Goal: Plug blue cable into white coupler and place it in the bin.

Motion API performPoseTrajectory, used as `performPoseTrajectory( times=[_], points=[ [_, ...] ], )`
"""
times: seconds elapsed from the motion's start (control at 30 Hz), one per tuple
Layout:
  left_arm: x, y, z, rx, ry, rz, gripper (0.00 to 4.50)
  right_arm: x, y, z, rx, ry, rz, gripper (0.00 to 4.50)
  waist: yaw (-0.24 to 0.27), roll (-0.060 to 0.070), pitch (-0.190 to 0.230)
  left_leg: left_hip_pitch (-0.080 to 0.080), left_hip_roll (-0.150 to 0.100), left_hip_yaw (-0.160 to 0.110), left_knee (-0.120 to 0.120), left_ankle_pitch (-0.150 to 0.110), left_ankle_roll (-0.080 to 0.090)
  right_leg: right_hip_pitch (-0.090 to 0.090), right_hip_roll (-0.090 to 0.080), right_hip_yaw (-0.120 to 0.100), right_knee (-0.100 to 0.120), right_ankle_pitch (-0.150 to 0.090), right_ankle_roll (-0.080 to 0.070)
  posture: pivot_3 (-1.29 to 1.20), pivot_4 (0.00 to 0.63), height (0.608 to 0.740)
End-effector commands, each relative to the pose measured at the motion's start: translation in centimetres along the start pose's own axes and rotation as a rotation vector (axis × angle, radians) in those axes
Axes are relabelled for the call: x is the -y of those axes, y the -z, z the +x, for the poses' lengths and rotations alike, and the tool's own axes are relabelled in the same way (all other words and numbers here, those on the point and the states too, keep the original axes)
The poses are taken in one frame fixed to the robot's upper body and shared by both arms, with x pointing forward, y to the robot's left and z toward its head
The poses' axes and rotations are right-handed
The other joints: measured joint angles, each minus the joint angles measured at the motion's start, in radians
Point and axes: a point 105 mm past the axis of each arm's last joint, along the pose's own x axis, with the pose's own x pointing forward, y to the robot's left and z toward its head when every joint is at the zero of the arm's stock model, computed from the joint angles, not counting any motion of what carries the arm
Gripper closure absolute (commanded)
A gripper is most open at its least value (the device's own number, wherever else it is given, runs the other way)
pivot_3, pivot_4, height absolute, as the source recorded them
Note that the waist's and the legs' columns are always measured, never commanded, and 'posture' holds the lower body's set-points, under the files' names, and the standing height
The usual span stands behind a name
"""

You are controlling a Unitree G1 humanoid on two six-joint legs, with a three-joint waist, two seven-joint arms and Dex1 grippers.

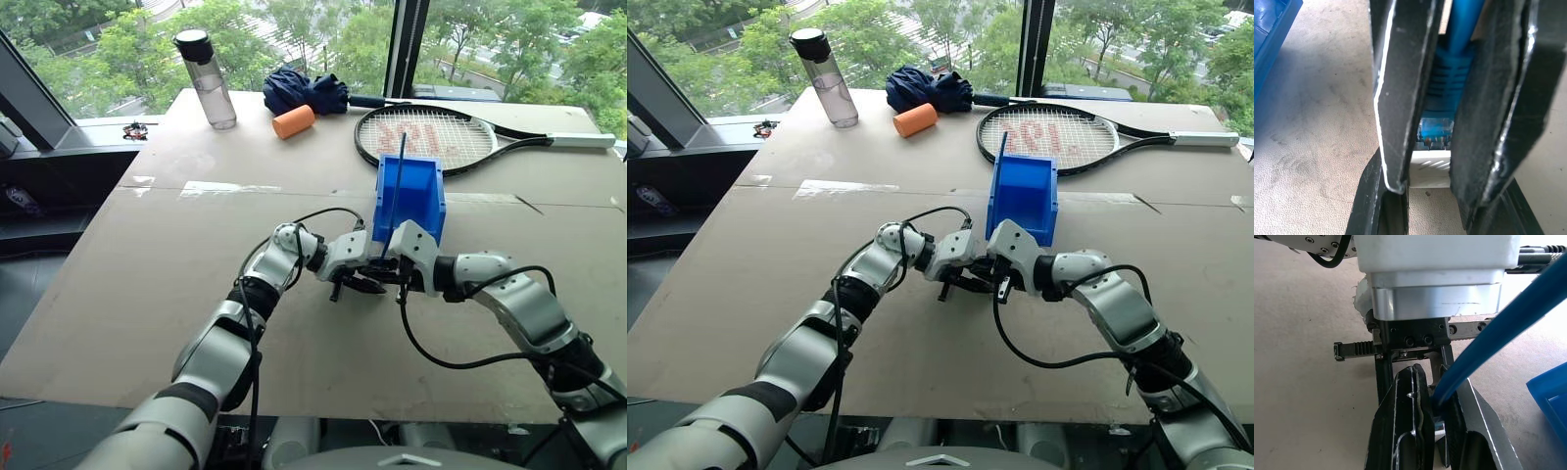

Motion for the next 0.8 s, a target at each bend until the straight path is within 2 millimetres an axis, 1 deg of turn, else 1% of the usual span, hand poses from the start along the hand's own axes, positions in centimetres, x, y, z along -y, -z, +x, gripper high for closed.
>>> performPoseTrajectory(
  times=[0.03,0.2,0.33,0.47,0.5,0.53,0.57,0.6,0.63,0.67,0.7,0.73,0.77,0.8],
  points=[
    [-0.7,-1.8,0.5,0.072,-0.049,0.040,3.90,-0.9,4.9,0.3,-0.191,-0.034,0.090,4.50,0.003,0.000,-0.001,0.000,0.000,0.000,0.000,0.000,0.000,0.000,0.000,0.000,0.000,0.000,0.000,0.00,0.150,0.740],
    [-0.8,-2.0,0.7,0.076,-0.062,0.045,3.90,-1.3,6.3,0.7,-0.259,-0.055,0.091,4.50,0.005,0.000,-0.004,0.001,0.000,0.000,0.000,0.000,0.000,0.001,0.000,0.000,0.000,0.000,0.000,0.00,0.150,0.740],
    [-0.7,-1.8,0.7,0.076,-0.068,0.041,3.90,-1.7,7.6,0.6,-0.299,-0.067,0.114,4.50,0.005,0.001,-0.008,0.001,0.000,0.000,0.000,0.000,0.000,0.002,0.000,0.000,0.000,0.000,0.000,0.00,0.150,0.740],
    [-0.2,-1.5,0.6,0.074,-0.036,0.031,3.90,-1.9,8.1,0.8,-0.310,-0.071,0.119,4.50,0.005,0.001,-0.013,0.002,0.000,0.000,0.000,0.000,0.000,0.003,0.000,-0.001,0.000,0.000,0.000,0.00,0.150,0.740],
    [-0.1,-1.5,0.5,0.081,-0.034,0.026,2.86,-1.9,8.2,0.8,-0.310,-0.070,0.119,4.50,0.004,0.001,-0.016,0.003,0.000,0.000,0.000,0.000,0.000,0.003,0.000,-0.001,0.000,0.000,0.000,0.00,0.150,0.740],
    [-0.1,-1.6,0.4,0.087,-0.032,0.022,2.52,-1.8,8.3,0.9,-0.304,-0.060,0.123,4.50,0.003,0.001,-0.018,0.003,0.000,-0.001,0.000,0.000,0.000,0.004,0.000,-0.001,-0.001,0.000,0.000,0.00,0.150,0.740],
    [-0.1,-1.6,0.3,0.090,-0.037,0.020,2.09,-1.7,8.2,1.0,-0.295,-0.046,0.132,4.50,0.002,0.001,-0.019,0.003,0.000,-0.001,0.000,0.000,0.000,0.004,0.000,-0.001,-0.001,0.000,0.000,0.00,0.150,0.740],
    [-0.2,-1.6,0.2,0.093,-0.052,0.011,1.86,-1.6,8.1,1.1,-0.280,-0.036,0.140,4.50,0.000,0.000,-0.020,0.004,0.000,-0.001,0.000,0.000,0.000,0.004,0.000,-0.001,-0.001,0.000,0.000,0.00,0.150,0.740],
    [-0.2,-1.6,0.0,0.093,-0.063,0.007,1.20,-1.4,7.7,1.1,-0.249,-0.024,0.136,4.50,-0.003,0.000,-0.021,0.004,0.000,-0.001,0.000,0.000,0.000,0.005,0.000,-0.001,0.000,0.000,0.000,0.00,0.150,0.740],
    [-0.2,-1.5,-0.3,0.094,-0.072,0.002,0.79,-1.2,7.4,1.1,-0.227,-0.009,0.144,4.50,-0.006,0.000,-0.021,0.005,0.000,-0.001,0.000,0.000,0.000,0.006,0.000,-0.001,0.000,0.000,0.000,0.00,0.150,0.740],
    [-0.3,-1.4,-0.6,0.096,-0.091,0.000,0.47,-1.0,6.9,1.1,-0.196,0.002,0.136,4.50,-0.008,0.001,-0.021,0.006,0.001,-0.001,0.000,0.000,0.000,0.007,0.000,-0.001,0.000,-0.001,0.000,0.00,0.150,0.740],
    [-0.3,-1.3,-0.8,0.096,-0.102,0.000,0.02,-0.9,6.5,1.0,-0.175,0.009,0.130,4.50,-0.011,0.001,-0.021,0.006,0.001,-0.001,-0.001,0.000,0.000,0.007,0.000,-0.001,0.000,-0.001,0.000,0.00,0.150,0.740],
    [-0.3,-1.3,-1.0,0.100,-0.117,-0.005,0.02,-0.8,5.9,0.9,-0.143,0.019,0.112,4.50,-0.012,0.002,-0.021,0.007,0.001,-0.001,-0.002,0.000,0.000,0.007,0.000,-0.001,0.000,-0.001,0.000,0.00,0.150,0.740],
    [-0.3,-1.3,-1.7,0.115,-0.151,-0.022,0.02,-0.2,4.6,0.5,-0.080,0.060,0.133,4.50,-0.012,0.002,-0.021,0.008,0.001,-0.001,-0.003,0.000,0.000,0.007,0.001,-0.001,0.000,-0.001,0.000,0.00,0.150,0.740]
  ],
)
